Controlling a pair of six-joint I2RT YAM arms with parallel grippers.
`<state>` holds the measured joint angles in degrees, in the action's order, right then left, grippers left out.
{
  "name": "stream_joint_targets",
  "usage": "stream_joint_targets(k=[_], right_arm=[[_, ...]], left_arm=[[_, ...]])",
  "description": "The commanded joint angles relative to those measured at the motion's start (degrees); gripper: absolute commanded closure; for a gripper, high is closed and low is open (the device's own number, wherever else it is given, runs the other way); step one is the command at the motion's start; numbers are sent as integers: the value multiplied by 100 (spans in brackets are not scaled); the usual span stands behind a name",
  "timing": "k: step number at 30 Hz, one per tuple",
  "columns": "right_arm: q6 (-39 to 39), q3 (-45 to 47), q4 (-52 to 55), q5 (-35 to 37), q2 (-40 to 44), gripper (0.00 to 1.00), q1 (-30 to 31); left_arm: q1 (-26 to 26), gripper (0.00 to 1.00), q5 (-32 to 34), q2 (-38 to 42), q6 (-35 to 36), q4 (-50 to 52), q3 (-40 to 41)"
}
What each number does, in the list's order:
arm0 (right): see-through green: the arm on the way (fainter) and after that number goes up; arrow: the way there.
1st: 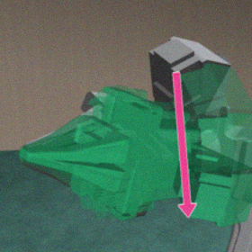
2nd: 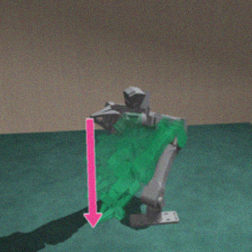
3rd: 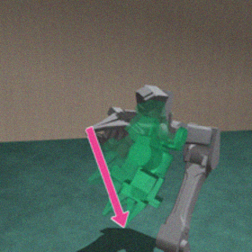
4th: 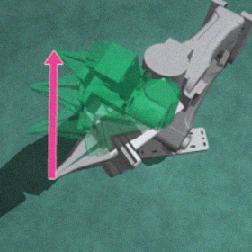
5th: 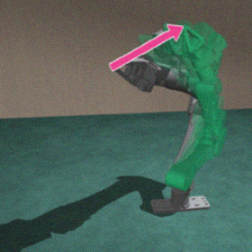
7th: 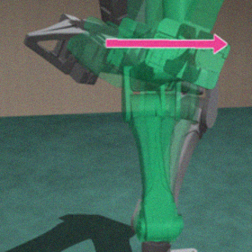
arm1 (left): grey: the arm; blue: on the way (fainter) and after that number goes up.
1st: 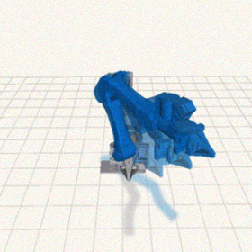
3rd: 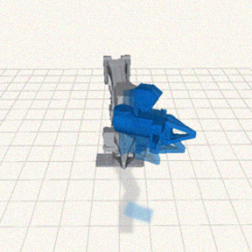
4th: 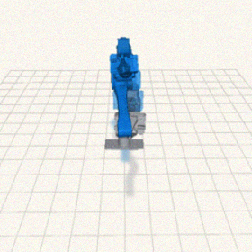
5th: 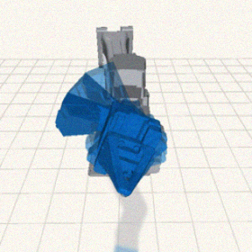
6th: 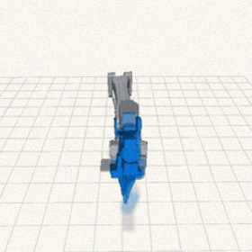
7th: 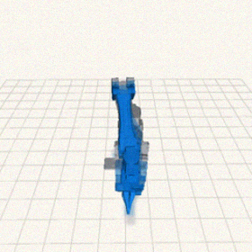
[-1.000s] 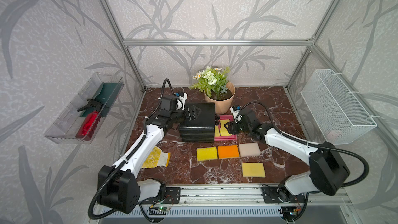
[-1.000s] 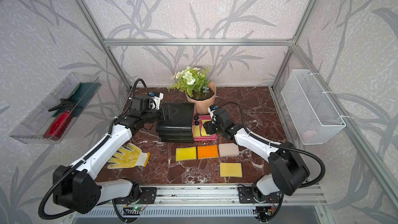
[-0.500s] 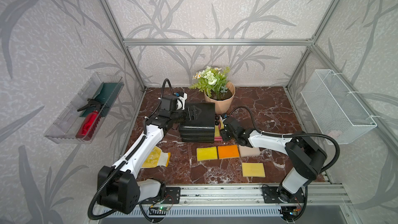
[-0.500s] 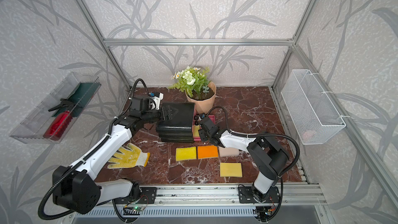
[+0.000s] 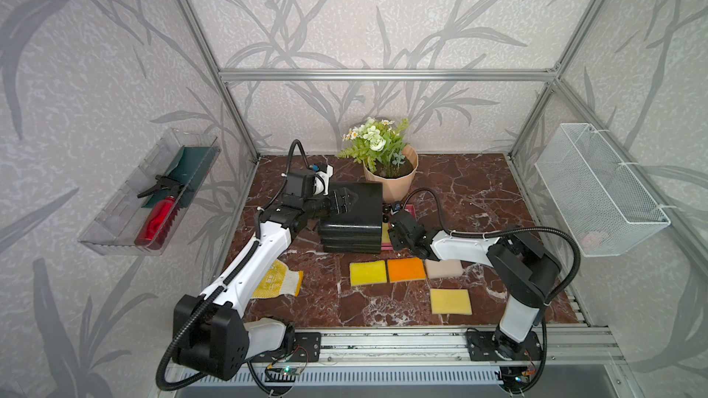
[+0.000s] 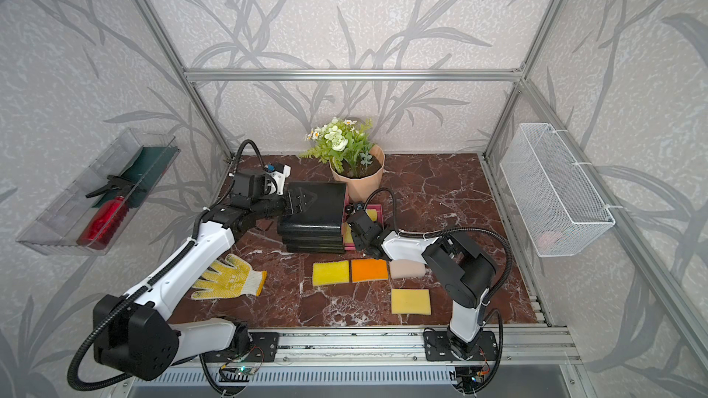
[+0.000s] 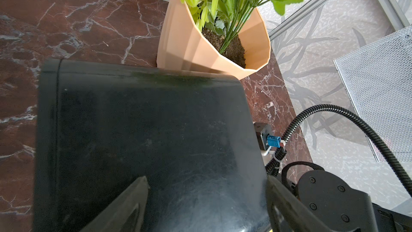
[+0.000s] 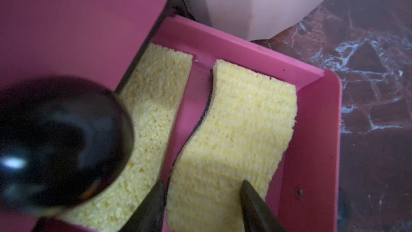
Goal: Take the sponge out of the drawer
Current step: Pick up the sponge from the drawer.
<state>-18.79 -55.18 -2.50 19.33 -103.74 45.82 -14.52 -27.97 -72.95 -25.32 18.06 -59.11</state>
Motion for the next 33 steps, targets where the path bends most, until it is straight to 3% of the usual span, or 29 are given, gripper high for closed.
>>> stream_joint_targets(k=[1,8,16,24,33], right_arm=[[-89,-95,169,259,-123,43,23],[-308,-415,654,538,-470,45,24],[-357,-436,675,429,-360,74,23],[-23,255,-218,178,885,90,22],[689,808,-128,-191,2693,91,14]], left_arm=[[-15,17,37,-9,-24,563,49],[-7,17,28,-9,-34,574,38],[-11,17,22,8,-25,572,27],[11,17,-25,10,-19,559,40],[2,16,-228,139,276,719,-116]])
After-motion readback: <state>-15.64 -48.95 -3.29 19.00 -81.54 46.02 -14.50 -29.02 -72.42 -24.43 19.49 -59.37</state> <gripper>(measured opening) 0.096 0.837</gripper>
